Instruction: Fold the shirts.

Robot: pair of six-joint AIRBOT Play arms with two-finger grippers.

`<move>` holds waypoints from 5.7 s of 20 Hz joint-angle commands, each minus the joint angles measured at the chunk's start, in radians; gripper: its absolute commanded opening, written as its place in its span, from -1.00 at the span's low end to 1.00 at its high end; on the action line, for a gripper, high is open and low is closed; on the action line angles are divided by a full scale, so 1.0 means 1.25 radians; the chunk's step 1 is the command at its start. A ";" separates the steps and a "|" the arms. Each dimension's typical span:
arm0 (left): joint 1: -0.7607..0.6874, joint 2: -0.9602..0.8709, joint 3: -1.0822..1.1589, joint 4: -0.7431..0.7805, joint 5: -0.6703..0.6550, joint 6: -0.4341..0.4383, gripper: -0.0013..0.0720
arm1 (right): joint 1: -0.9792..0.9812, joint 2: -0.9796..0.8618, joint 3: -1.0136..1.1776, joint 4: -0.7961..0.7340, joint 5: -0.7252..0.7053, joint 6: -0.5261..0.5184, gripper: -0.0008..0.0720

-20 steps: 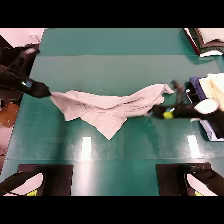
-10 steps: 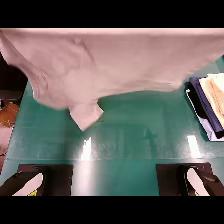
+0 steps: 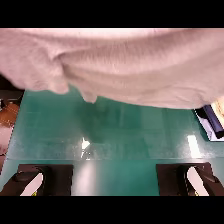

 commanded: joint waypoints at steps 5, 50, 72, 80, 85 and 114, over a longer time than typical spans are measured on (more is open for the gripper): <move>0.001 -0.033 -0.093 0.023 0.010 -0.015 -0.90 | -0.001 -0.160 0.089 -0.015 0.212 0.066 -0.95; 0.003 -0.687 -0.477 0.194 -0.097 0.020 0.69 | 0.358 -0.666 -0.383 -0.302 0.114 0.043 0.10; 0.082 -0.191 -1.263 -0.076 0.217 -0.102 0.69 | 0.248 -0.285 -0.684 -0.254 0.104 -0.027 0.00; 0.081 -0.191 -1.263 -0.099 0.229 -0.119 0.69 | 0.248 -0.284 -0.684 -0.224 0.114 -0.027 0.00; 0.081 -0.191 -1.263 -0.107 0.227 -0.091 -0.81 | 0.212 -0.284 -0.724 -0.224 0.129 -0.038 0.00; 0.081 -0.003 -1.213 -0.046 -0.121 -0.056 -0.90 | 0.149 -0.058 -1.040 -0.374 0.165 -0.043 -0.95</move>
